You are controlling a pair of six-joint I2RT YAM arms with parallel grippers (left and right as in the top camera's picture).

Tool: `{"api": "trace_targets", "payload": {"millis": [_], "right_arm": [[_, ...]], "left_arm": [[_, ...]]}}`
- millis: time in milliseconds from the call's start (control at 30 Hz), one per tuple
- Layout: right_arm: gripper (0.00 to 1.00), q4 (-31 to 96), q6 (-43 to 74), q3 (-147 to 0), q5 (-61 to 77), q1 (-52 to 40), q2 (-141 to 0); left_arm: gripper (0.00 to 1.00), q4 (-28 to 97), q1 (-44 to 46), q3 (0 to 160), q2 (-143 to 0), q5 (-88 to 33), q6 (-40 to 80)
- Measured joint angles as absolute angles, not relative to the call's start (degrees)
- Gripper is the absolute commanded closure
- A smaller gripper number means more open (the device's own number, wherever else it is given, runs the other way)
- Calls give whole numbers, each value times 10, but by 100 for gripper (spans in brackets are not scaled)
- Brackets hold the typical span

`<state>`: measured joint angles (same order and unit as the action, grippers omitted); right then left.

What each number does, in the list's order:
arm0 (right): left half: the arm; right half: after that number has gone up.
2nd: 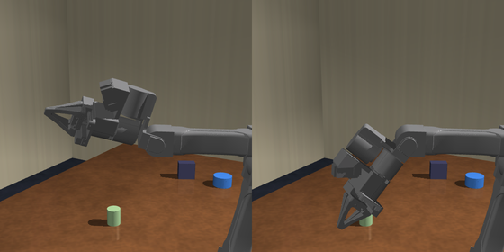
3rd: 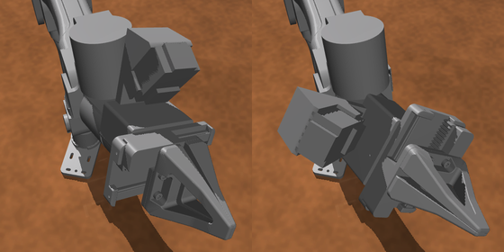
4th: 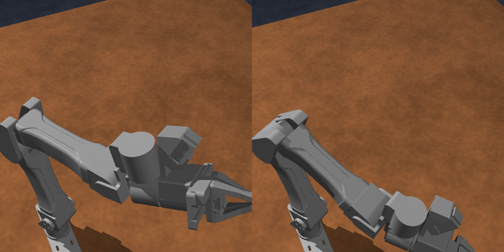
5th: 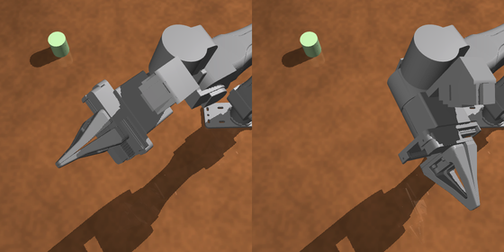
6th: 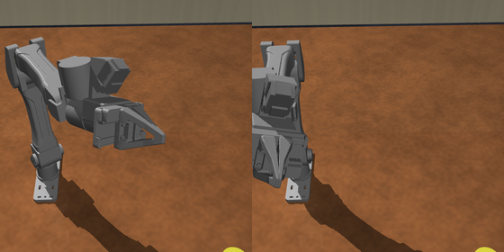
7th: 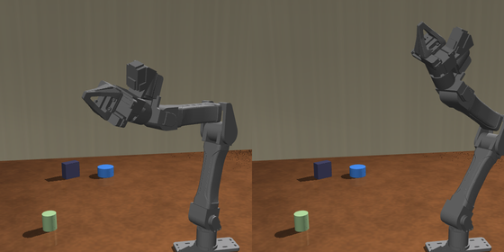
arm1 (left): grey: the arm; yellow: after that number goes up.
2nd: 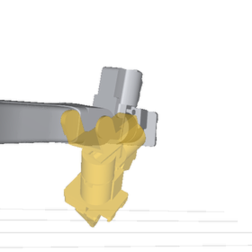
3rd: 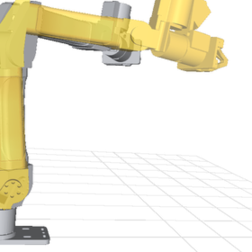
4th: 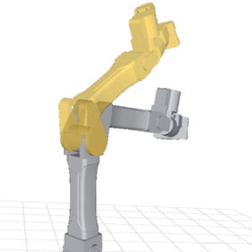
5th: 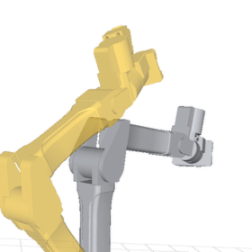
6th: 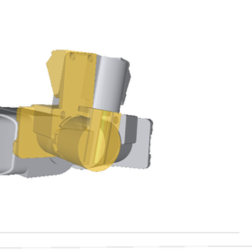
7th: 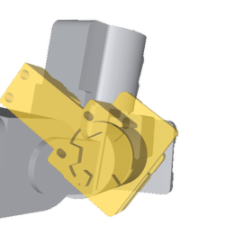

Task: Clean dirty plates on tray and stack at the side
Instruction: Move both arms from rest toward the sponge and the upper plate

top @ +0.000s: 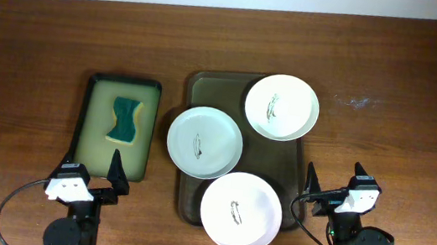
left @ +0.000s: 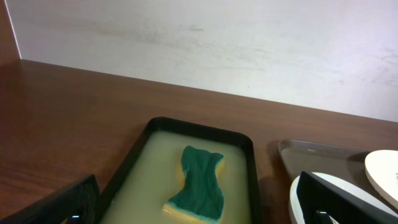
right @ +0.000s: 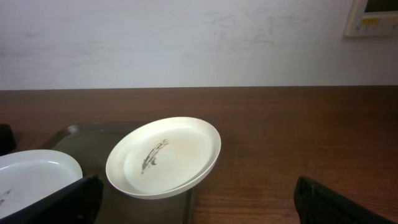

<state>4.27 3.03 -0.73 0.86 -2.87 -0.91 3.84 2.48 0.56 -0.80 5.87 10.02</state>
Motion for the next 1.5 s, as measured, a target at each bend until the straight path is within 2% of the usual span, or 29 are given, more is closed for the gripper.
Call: {"api": "trace_targets", "payload": {"millis": [700, 800, 1067, 1200, 1233, 1300, 1367, 1433, 1467, 1500], "right_arm": [[2, 42, 30, -7, 9, -29, -9], [2, 38, 30, -7, 9, -29, -9], [2, -10, 61, -22, 134, -29, -9], [2, 103, 63, -169, 158, -29, -64], [2, 157, 62, -250, 163, -29, -120], [2, 265, 63, -388, 167, -29, -242], [2, 393, 65, -507, 173, -28, -366], [2, 503, 67, -617, 190, -28, -494], [2, 518, 66, -644, 196, -28, -535], [2, 590, 69, -703, 210, -28, -618]], "left_arm": [[0, 36, 25, 6, -8, 59, 100], [0, -4, 25, 6, -8, 58, 100], [1, -91, 25, 11, -9, -78, 72], [1, -15, 25, 135, -97, -108, 25], [1, 63, 25, 220, -162, -114, 18], [1, 137, 24, 339, -269, -118, 11], [0, 296, 25, 515, -422, -134, 8], [1, 401, 25, 661, -562, -140, 5], [0, 420, 25, 683, -588, -140, 4], [1, 481, 25, 737, -641, -142, 4]]}}
